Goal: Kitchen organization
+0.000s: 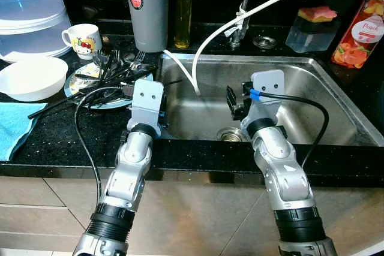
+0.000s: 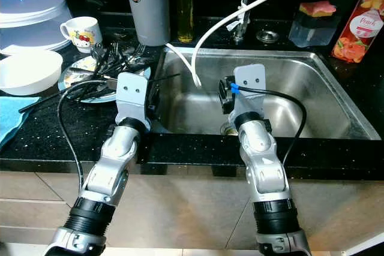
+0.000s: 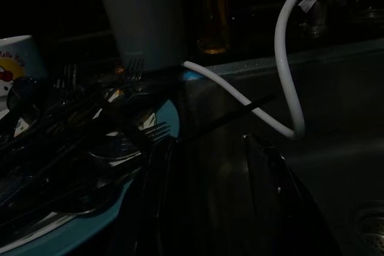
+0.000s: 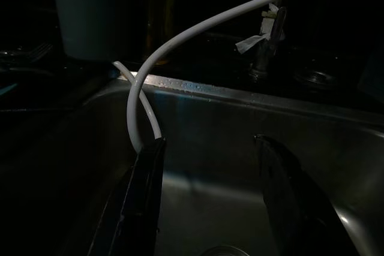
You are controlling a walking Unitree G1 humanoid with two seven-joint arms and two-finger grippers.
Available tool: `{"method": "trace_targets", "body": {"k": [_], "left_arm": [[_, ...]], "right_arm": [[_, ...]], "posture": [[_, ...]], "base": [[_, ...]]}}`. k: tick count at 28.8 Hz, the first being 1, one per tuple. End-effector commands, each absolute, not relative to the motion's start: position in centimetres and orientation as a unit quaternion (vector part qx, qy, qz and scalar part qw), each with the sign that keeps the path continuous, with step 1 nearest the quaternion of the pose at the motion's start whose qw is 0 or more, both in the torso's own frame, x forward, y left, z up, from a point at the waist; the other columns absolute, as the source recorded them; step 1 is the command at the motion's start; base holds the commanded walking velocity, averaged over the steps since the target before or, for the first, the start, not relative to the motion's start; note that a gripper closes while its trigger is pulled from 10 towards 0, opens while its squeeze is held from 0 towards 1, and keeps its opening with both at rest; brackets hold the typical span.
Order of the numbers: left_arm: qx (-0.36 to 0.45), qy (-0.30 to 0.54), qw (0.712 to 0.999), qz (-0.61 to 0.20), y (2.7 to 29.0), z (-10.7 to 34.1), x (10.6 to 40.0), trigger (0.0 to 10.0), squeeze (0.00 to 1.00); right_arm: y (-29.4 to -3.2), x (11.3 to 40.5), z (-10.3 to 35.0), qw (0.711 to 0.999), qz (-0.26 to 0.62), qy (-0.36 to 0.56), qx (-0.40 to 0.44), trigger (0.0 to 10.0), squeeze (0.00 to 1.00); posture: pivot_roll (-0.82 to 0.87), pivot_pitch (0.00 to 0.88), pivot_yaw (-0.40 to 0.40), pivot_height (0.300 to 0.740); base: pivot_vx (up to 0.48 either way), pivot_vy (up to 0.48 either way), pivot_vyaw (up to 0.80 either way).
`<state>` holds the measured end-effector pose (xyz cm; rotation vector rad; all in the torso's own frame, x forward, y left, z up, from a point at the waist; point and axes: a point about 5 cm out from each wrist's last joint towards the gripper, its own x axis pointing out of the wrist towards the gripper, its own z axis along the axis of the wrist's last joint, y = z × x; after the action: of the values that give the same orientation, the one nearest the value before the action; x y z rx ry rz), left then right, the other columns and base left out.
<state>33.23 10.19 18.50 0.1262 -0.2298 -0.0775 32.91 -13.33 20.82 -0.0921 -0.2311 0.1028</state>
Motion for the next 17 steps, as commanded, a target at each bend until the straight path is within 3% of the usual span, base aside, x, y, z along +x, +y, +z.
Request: {"method": "trace_targets", "body": {"k": [1, 7, 13, 17], "left_arm": [[0.073, -0.115, 0.990, -0.038, 10.0, 18.8, 33.3, 10.0, 0.00], [0.144, -0.162, 0.975, -0.055, 9.6, 20.6, 33.2, 10.0, 0.00], [0.112, -0.131, 0.985, -0.020, 10.4, 21.8, 34.4, 10.0, 0.00], [0.141, -0.172, 0.975, -0.015, 10.7, 23.6, 34.6, 10.0, 0.00]], "right_arm": [[-13.7, 32.8, 21.0, 0.991, 0.042, -0.122, -0.045, 10.0, 0.00], [-14.3, 32.9, 21.7, 0.990, 0.021, -0.135, -0.025, 10.0, 0.00], [-14.6, 32.9, 23.1, 0.987, 0.001, -0.162, -0.005, 10.0, 0.00], [-14.1, 32.8, 23.5, 0.985, 0.010, -0.174, 0.010, 10.0, 0.00]], "posture": [[0.10, 0.012, 0.010, 0.740], [0.10, 0.023, 0.010, 0.740], [0.10, 0.025, 0.010, 0.740], [0.10, 0.027, 0.011, 0.740]], "base": [[0.000, 0.000, 0.00], [0.000, 0.000, 0.00], [0.000, 0.000, 0.00], [0.000, 0.000, 0.00]]}}
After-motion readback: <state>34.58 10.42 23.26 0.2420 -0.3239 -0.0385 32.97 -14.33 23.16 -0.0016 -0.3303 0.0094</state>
